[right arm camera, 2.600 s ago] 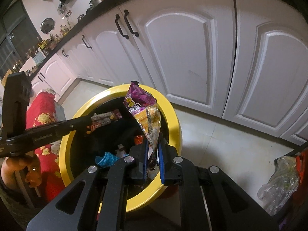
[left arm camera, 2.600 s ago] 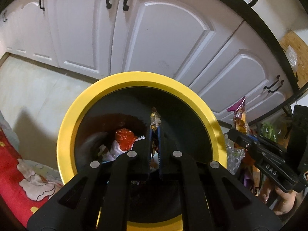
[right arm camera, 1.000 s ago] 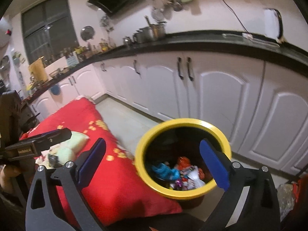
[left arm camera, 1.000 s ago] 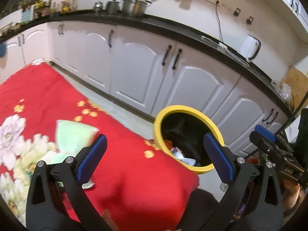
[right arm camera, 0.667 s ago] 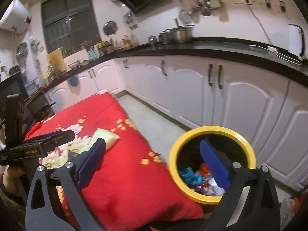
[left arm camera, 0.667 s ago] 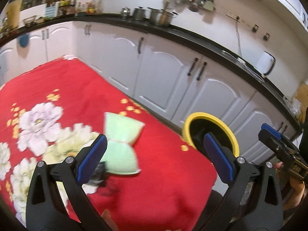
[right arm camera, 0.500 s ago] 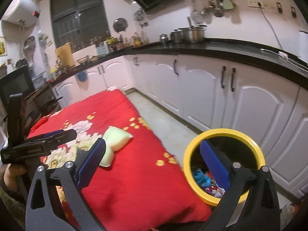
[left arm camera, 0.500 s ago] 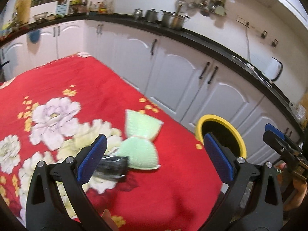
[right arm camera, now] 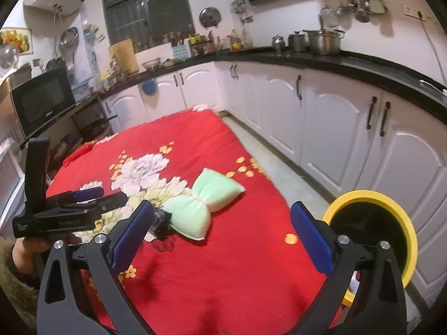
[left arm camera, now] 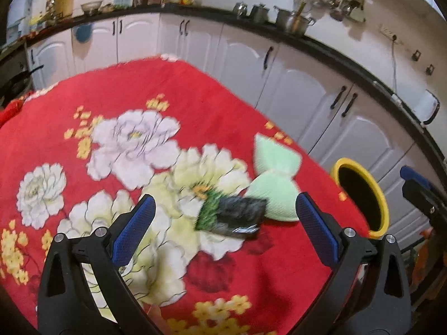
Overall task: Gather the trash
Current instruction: 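Grasp the green pea snack packet with the left tool while the right tool grasps the green knitted pouch, then carry the pea packet and knitted pouch over the yellow bin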
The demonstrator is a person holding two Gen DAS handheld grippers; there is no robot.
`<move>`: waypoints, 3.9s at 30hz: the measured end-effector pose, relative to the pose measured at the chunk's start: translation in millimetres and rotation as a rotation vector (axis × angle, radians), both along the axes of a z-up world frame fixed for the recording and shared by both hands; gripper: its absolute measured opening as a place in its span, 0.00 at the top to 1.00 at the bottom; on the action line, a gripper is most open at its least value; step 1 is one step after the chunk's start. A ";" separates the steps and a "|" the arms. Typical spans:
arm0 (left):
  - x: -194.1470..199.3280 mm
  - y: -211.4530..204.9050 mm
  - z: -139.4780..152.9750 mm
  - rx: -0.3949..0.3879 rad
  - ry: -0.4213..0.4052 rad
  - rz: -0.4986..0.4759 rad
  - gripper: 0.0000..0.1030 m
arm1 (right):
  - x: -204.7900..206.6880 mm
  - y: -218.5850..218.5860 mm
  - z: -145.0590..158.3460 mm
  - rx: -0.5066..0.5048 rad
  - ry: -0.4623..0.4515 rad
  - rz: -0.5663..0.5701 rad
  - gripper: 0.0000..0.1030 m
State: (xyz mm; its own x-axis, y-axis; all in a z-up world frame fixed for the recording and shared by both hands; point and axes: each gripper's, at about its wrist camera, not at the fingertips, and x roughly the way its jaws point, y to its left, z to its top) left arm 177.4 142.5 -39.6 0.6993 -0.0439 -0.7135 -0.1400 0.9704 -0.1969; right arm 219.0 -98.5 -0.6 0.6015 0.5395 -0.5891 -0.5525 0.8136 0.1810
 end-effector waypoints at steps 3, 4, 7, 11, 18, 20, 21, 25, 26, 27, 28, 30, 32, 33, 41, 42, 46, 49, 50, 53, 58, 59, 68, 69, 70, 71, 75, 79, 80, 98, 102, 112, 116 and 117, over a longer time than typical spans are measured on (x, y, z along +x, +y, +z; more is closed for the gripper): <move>0.3 11.6 -17.3 -0.014 0.044 0.015 0.10 | 12.6 16.5 -18.2 -0.023 0.048 0.027 0.07; 0.5 16.1 -22.7 -0.031 0.053 0.016 0.10 | 16.1 20.3 -24.7 -0.031 0.063 0.029 0.07; 5.6 29.6 -35.5 -0.101 0.070 0.020 0.10 | 29.2 31.7 -45.2 -0.048 0.114 0.035 0.08; 19.0 39.8 -44.5 -0.170 0.075 -0.013 0.11 | 43.6 41.6 -71.4 -0.059 0.193 0.047 0.19; 50.7 44.0 -65.5 -0.295 0.104 -0.142 0.13 | 57.5 54.5 -97.6 -0.028 0.286 0.085 0.28; 55.1 45.1 -70.3 -0.312 0.105 -0.155 0.15 | 60.0 57.8 -100.0 -0.019 0.301 0.103 0.34; 55.8 44.9 -70.0 -0.312 0.098 -0.162 0.16 | 61.3 60.5 -102.6 -0.009 0.318 0.118 0.35; 57.9 42.7 -69.8 -0.333 0.101 -0.187 0.34 | 65.7 66.2 -108.2 0.027 0.361 0.158 0.45; 57.4 41.1 -70.4 -0.333 0.106 -0.192 0.39 | 66.0 66.6 -108.3 0.035 0.364 0.169 0.51; 56.7 39.4 -70.6 -0.328 0.110 -0.198 0.42 | 65.5 67.5 -109.1 0.046 0.369 0.184 0.57; 55.7 37.4 -70.4 -0.319 0.112 -0.205 0.44 | 65.4 67.3 -109.8 0.060 0.378 0.191 0.59; 53.9 34.8 -70.3 -0.312 0.115 -0.209 0.52 | 65.2 65.8 -110.2 0.071 0.382 0.189 0.62; 51.4 33.5 -70.3 -0.316 0.115 -0.210 0.58 | 63.4 64.7 -108.6 0.067 0.374 0.189 0.65; 49.7 32.6 -69.5 -0.313 0.116 -0.211 0.62 | 61.5 64.1 -106.8 0.058 0.364 0.186 0.66; 31.5 12.9 -51.6 -0.226 0.092 -0.261 0.94 | 50.5 53.3 -97.7 0.006 0.297 0.142 0.68; 28.9 7.4 -47.4 -0.199 0.084 -0.269 0.94 | 49.3 52.0 -96.4 -0.003 0.286 0.137 0.68; 23.4 -7.7 -37.0 -0.148 0.069 -0.291 0.94 | 44.2 42.8 -91.0 -0.021 0.251 0.117 0.68; 22.3 -17.3 -30.1 -0.127 0.057 -0.306 0.94 | 42.9 32.1 -85.0 -0.014 0.236 0.099 0.69; 22.0 -19.3 -27.9 -0.119 0.053 -0.309 0.94 | 42.2 28.7 -83.0 -0.013 0.231 0.096 0.69; 23.1 -30.8 -19.2 -0.105 0.038 -0.321 0.94 | 39.2 15.6 -73.9 0.003 0.213 0.081 0.69; 24.6 -47.0 -8.4 -0.085 0.020 -0.340 0.94 | 35.5 -2.5 -61.4 0.019 0.186 0.060 0.69; 25.7 -51.5 -6.0 -0.080 0.017 -0.346 0.94 | 34.0 -6.6 -59.0 0.021 0.180 0.057 0.69; 30.1 -91.5 12.0 -0.041 -0.024 -0.404 0.94 | 26.5 -44.3 -44.2 0.039 0.145 0.008 0.69; 31.0 -95.2 13.3 -0.043 -0.025 -0.411 0.94 | 25.7 -49.8 -42.4 0.042 0.140 0.000 0.69; 32.1 -99.3 14.6 -0.042 -0.027 -0.417 0.94 | 25.0 -55.5 -40.6 0.044 0.134 -0.009 0.69; 33.6 -105.4 16.7 -0.036 -0.030 -0.424 0.94 | 24.1 -60.8 -39.0 0.046 0.130 -0.016 0.69; 36.9 -121.8 22.8 -0.027 -0.041 -0.454 0.94 | 19.8 -78.4 -33.7 0.047 0.114 -0.042 0.69; 40.0 -138.3 28.6 -0.021 -0.053 -0.484 0.94 | 15.9 -99.0 -28.6 0.055 0.099 -0.074 0.69; 41.1 -143.1 29.9 -0.020 -0.056 -0.492 0.94 | 15.2 -104.6 -27.2 0.057 0.094 -0.085 0.69; 62.2 -223.3 43.8 -0.038 -0.098 -0.609 0.94 | 4.9 -189.5 -16.2 0.064 0.061 -0.254 0.69; 67.2 -238.4 45.8 -0.045 -0.108 -0.616 0.94 | 3.7 -207.7 -16.6 0.066 0.059 -0.295 0.69; 82.1 -269.2 42.9 -0.081 -0.119 -0.612 0.94 | 1.2 -243.9 -19.2 0.046 0.044 -0.380 0.69; 88.3 -281.8 38.6 -0.080 -0.124 -0.610 0.94 | 2.5 -254.8 -23.2 0.032 0.042 -0.414 0.69; 90.2 -283.7 38.1 -0.081 -0.123 -0.610 0.94 | 3.2 -257.4 -24.9 0.026 0.041 -0.423 0.69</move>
State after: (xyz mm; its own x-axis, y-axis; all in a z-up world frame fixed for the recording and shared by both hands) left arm 267.5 -141.2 -1.5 0.6083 -0.5114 -0.6071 0.4624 0.8499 -0.2527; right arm 222.2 -355.8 -25.5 0.7496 0.2647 -0.6067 -0.1625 0.9621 0.2189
